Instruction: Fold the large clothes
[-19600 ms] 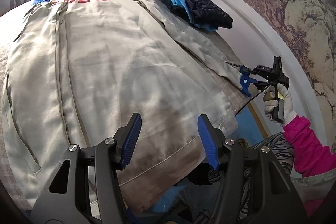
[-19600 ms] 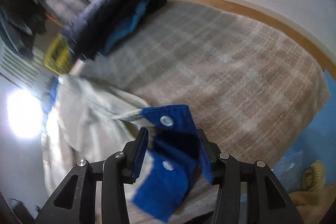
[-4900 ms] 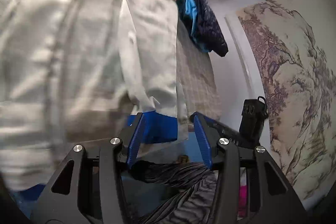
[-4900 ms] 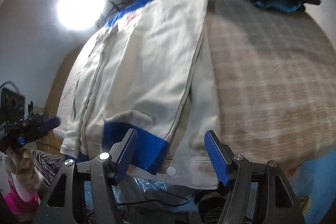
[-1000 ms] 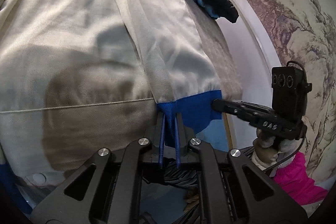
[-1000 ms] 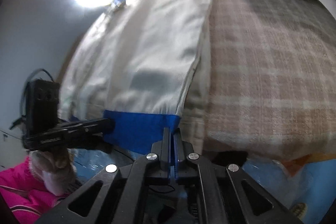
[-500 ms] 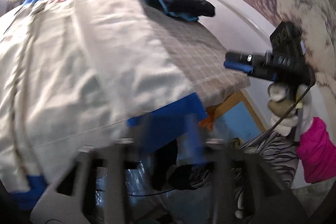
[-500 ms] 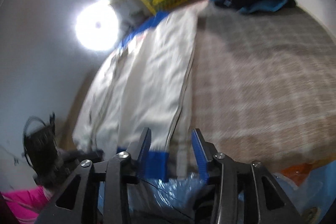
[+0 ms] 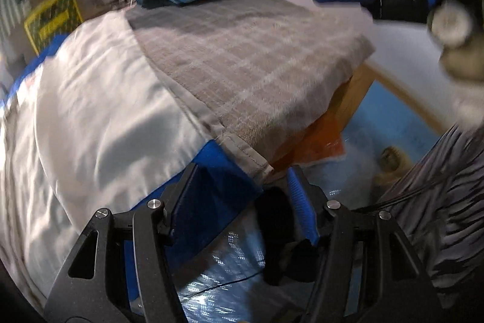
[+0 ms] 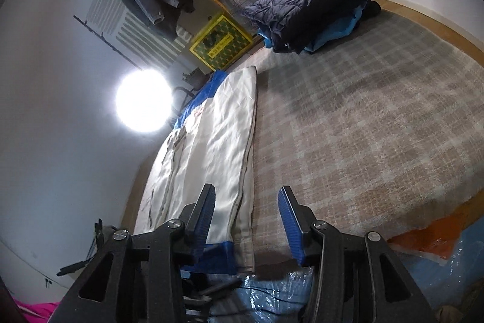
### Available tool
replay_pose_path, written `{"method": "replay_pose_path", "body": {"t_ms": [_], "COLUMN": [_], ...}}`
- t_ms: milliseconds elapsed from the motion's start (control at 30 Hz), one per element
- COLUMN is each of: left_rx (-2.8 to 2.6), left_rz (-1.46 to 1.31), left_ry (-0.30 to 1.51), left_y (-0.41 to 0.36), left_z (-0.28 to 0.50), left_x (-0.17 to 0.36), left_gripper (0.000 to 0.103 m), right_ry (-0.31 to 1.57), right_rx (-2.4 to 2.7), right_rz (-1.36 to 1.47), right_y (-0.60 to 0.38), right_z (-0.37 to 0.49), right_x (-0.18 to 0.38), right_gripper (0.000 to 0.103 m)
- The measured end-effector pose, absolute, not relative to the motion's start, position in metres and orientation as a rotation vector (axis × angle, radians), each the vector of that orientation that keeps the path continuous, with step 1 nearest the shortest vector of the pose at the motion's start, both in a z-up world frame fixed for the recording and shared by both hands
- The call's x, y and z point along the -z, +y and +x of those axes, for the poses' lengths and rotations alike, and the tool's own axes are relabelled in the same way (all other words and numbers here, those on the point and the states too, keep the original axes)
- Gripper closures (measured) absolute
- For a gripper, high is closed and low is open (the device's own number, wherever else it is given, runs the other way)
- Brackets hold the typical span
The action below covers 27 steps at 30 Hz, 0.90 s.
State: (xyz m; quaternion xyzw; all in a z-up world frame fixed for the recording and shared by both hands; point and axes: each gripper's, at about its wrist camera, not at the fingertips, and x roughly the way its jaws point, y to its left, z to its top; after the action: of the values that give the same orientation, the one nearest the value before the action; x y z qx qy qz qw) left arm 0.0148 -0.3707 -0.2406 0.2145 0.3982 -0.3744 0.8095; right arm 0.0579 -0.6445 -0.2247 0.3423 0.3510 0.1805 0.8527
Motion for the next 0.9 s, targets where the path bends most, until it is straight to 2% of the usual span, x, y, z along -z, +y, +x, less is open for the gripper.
{"method": "replay_pose_path", "body": {"t_ms": [233, 267, 300, 333, 433, 467, 500, 600, 700, 800, 900], "left_rx": [0.761, 0.756, 0.762, 0.776, 0.846, 0.848, 0.853, 0.863, 0.864, 0.856, 0.858], "left_rz": [0.607, 0.606, 0.578, 0.534, 0.341, 0.305, 0.248, 0.133, -0.007, -0.079, -0.127], "left_ry": [0.734, 0.726, 0.732, 0.752, 0.852, 0.862, 0.866, 0.885, 0.900, 0.890, 0.893], "left_y": [-0.382, -0.381, -0.379, -0.376, -0.361, -0.358, -0.351, -0.335, -0.313, -0.295, -0.284], "left_z": [0.005, 0.005, 0.008, 0.012, 0.026, 0.029, 0.032, 0.041, 0.049, 0.053, 0.053], "left_x": [0.251, 0.251, 0.250, 0.247, 0.235, 0.231, 0.224, 0.210, 0.195, 0.184, 0.178], "left_gripper": [0.045, 0.052, 0.053, 0.059, 0.088, 0.091, 0.093, 0.097, 0.098, 0.098, 0.099], "right_ry": [0.682, 0.682, 0.683, 0.686, 0.697, 0.702, 0.707, 0.744, 0.787, 0.852, 0.908], "right_rx": [-0.404, -0.407, -0.409, -0.409, -0.413, -0.420, -0.428, -0.446, -0.447, -0.441, -0.464], "right_rz": [0.783, 0.795, 0.801, 0.802, 0.790, 0.792, 0.799, 0.831, 0.822, 0.768, 0.793], "right_y": [-0.654, -0.654, -0.654, -0.653, -0.649, -0.647, -0.646, -0.644, -0.638, -0.623, -0.609], "right_z": [0.054, 0.055, 0.056, 0.057, 0.061, 0.064, 0.066, 0.082, 0.108, 0.147, 0.181], "right_x": [0.218, 0.218, 0.219, 0.219, 0.218, 0.218, 0.219, 0.225, 0.229, 0.235, 0.250], "right_gripper": [0.056, 0.056, 0.056, 0.056, 0.056, 0.056, 0.056, 0.043, 0.043, 0.036, 0.035]}}
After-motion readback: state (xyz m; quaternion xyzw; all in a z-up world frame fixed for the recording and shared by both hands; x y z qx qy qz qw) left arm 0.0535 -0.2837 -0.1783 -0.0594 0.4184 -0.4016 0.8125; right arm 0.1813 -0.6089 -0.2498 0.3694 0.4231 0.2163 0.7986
